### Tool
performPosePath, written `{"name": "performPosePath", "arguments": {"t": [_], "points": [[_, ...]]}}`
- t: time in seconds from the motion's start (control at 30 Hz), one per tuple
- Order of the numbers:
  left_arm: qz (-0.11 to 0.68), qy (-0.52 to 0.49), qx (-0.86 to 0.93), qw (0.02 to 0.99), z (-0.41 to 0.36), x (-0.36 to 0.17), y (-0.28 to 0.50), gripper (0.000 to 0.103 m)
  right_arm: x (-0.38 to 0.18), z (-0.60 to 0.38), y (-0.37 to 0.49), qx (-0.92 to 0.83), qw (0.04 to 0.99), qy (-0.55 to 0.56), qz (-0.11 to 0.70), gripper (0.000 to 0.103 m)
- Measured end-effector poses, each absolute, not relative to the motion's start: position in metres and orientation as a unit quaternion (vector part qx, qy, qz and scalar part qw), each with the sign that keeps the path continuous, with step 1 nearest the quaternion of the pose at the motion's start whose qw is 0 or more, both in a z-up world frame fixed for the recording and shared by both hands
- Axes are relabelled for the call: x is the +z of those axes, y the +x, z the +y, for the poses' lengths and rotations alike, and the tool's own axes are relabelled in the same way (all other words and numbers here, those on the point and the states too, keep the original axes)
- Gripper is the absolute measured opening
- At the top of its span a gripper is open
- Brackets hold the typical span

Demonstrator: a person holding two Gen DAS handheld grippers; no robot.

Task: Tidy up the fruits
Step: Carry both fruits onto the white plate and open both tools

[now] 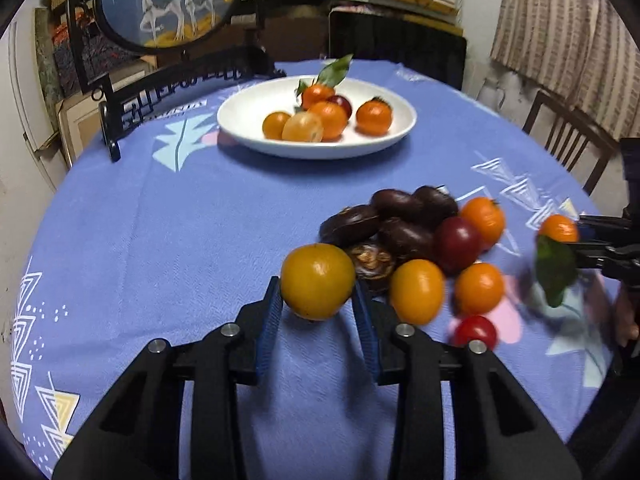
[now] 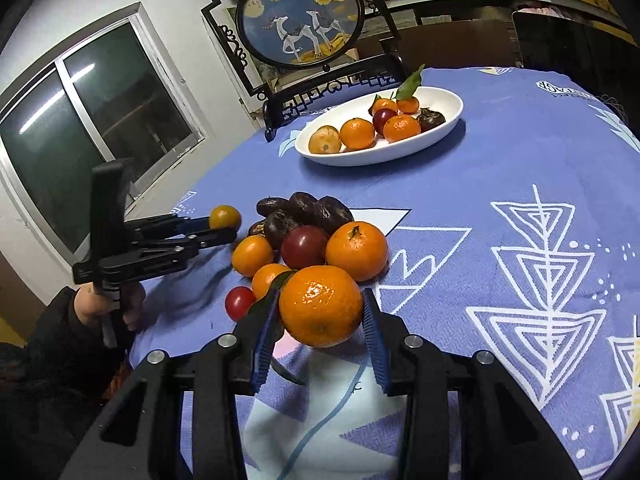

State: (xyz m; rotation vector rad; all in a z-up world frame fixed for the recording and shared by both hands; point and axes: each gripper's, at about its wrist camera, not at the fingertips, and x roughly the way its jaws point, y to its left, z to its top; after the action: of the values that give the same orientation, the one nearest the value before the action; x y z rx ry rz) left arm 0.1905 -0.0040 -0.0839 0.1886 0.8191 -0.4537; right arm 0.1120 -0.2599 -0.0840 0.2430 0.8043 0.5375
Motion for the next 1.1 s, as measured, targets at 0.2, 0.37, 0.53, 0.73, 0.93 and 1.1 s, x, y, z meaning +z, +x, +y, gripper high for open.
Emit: {"name": "performPosePath", "arguments": {"t": [0.2, 0.37, 0.53, 0.73, 0.93, 1.1], "points": [[0.371, 0.056, -0.230, 0.898, 0.001, -0.060, 0.186, 0.035, -0.063, -0.264, 0.125, 0.271, 0.876, 0.132, 0.376, 0.041], [0.361, 0.037, -0.242, 0.900, -0.009, -0.039, 0.214, 0.035, -0.039, -0.283, 0.160, 0.269, 0.876, 0.173, 0.362, 0.041], [0.359, 0.045, -0.237, 0.902, -0.029, -0.027, 0.265, 0.035, -0.023, -0.292, 0.223, 0.257, 0.870, 0.208, 0.365, 0.041], [0.371, 0.026, -0.222, 0.901, -0.045, -0.024, 0.352, 0.035, -0.026, -0.288, 0.307, 0.219, 0.882, 0.204, 0.365, 0.041], [0.411, -0.005, -0.194, 0.891, -0.046, -0.048, 0.415, 0.035, -0.058, -0.276, 0.381, 0.175, 0.881, 0.189, 0.398, 0.043], [0.394, -0.041, -0.180, 0.900, -0.031, -0.043, 0.411, 0.071, -0.050, -0.269, 0.377, 0.181, 0.889, 0.185, 0.378, 0.054]]}}
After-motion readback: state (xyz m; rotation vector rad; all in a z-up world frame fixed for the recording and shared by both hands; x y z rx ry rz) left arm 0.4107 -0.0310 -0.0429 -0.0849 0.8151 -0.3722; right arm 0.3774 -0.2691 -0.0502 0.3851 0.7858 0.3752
